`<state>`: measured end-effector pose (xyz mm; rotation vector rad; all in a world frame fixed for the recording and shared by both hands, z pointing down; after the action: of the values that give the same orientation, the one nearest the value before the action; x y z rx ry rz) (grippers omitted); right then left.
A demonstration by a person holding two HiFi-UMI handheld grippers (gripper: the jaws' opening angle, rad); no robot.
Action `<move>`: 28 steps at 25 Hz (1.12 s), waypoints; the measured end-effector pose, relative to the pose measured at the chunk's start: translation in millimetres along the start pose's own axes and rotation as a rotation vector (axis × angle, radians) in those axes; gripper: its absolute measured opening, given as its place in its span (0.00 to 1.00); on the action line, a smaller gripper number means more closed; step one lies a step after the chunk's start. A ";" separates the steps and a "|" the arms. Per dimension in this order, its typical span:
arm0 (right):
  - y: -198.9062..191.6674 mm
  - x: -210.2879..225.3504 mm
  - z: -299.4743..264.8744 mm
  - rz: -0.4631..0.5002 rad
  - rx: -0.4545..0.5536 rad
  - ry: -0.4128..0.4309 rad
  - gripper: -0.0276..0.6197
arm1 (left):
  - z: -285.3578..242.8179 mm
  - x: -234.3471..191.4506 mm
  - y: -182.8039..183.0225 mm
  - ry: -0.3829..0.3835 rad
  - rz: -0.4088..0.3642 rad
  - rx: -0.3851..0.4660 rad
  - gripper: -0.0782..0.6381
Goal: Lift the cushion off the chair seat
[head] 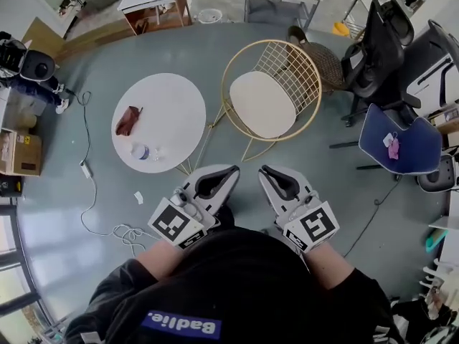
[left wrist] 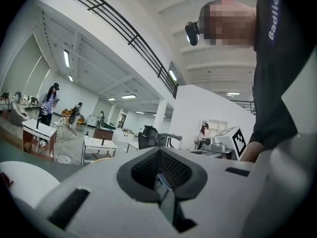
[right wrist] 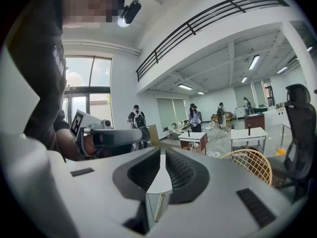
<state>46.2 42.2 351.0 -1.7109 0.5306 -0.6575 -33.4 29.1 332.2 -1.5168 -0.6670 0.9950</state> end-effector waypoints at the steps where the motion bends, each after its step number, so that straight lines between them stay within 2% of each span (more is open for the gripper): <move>1: 0.1 3.7 -10.2 -0.003 -0.006 -0.014 0.09 | -1.6 -11.7 1.9 -0.007 0.004 0.001 0.13; 7: -3.4 22.0 -62.1 0.022 -0.049 -0.077 0.09 | -7.5 -67.9 3.1 -0.048 0.035 -0.004 0.13; 14: -33.1 60.1 -103.7 -0.001 -0.090 -0.128 0.09 | -22.6 -101.5 -17.7 -0.036 0.072 -0.037 0.13; 21: -104.9 105.7 -131.8 0.021 -0.220 -0.150 0.09 | -35.6 -123.4 -44.3 0.022 0.101 -0.072 0.13; 28: -177.5 147.9 -157.1 0.128 -0.357 -0.180 0.09 | -52.1 -142.2 -58.7 0.079 0.129 -0.081 0.13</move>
<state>50.9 -127.4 573.0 -2.0265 0.6513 -0.3241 -49.6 -105.8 421.0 -1.6788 -0.5651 1.0095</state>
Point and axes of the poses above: the fingertips, and each gripper's own axes: z backward along the fingers, x to its right, y out of its top, the point moved 2 cm from there along z, backward along the fingers
